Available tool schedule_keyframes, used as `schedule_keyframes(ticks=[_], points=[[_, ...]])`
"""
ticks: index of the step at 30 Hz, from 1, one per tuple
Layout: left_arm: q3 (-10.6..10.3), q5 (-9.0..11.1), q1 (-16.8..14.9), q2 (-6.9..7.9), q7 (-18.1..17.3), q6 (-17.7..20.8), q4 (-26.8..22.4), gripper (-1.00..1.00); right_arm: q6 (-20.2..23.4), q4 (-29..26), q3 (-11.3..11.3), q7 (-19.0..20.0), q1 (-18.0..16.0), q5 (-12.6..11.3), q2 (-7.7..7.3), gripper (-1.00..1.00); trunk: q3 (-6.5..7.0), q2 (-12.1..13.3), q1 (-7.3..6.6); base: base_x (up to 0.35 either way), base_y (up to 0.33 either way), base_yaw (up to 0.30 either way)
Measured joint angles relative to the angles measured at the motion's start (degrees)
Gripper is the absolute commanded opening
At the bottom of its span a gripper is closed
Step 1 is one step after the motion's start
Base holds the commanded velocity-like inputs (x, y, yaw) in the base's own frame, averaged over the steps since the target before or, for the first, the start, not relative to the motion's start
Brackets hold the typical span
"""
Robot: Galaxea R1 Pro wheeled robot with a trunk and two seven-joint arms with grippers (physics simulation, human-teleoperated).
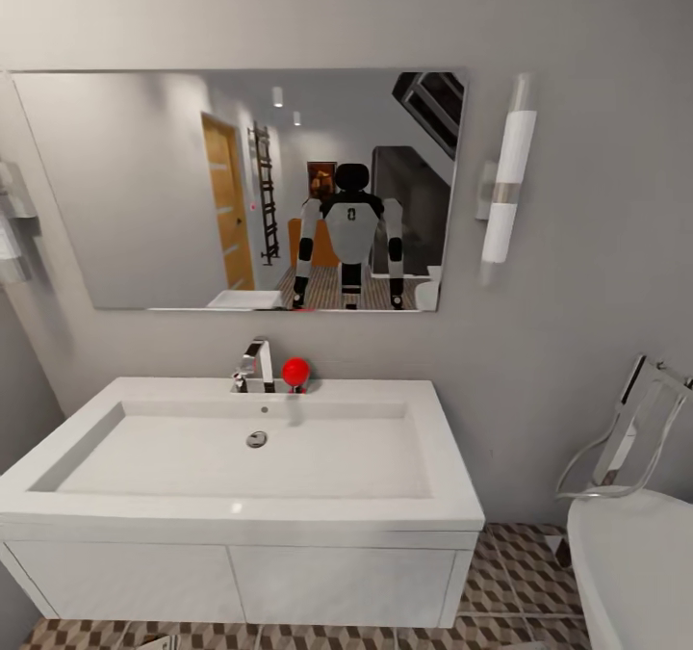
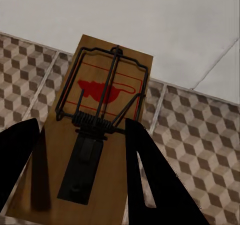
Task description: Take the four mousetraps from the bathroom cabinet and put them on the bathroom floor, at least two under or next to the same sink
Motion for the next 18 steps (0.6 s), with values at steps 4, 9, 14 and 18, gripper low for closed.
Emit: schedule_keyframes(ticks=[4,9,14,18], points=[[-0.03,0.01,0.00,0.02,0.00,0.04,-0.01,-1.00,-0.01,0.01,0.00,0.00,0.00,0.01,0.01,-1.00,0.00,0.00,0.00,0.000,0.084,0.000],[-0.19,-0.05,0.01,0.04,-0.31,0.03,-0.01,-1.00,-0.02,0.01,0.00,0.00,-0.01,0.00,0.02,-1.00,0.00,0.00,0.00,0.000,0.010,0.000],[0.10,0.10,0.01,-0.32,-0.23,0.05,-0.08,-1.00,-0.02,0.01,0.00,0.00,-0.01,0.01,-0.03,-1.00,0.00,0.00,0.00,0.000,0.001,0.000],[0.21,0.18,0.01,-0.39,-0.12,0.05,-0.09,-1.00,-0.02,0.01,0.00,0.00,-0.01,0.02,-0.04,-1.00,0.00,0.00,0.00,0.000,0.000,0.000]])
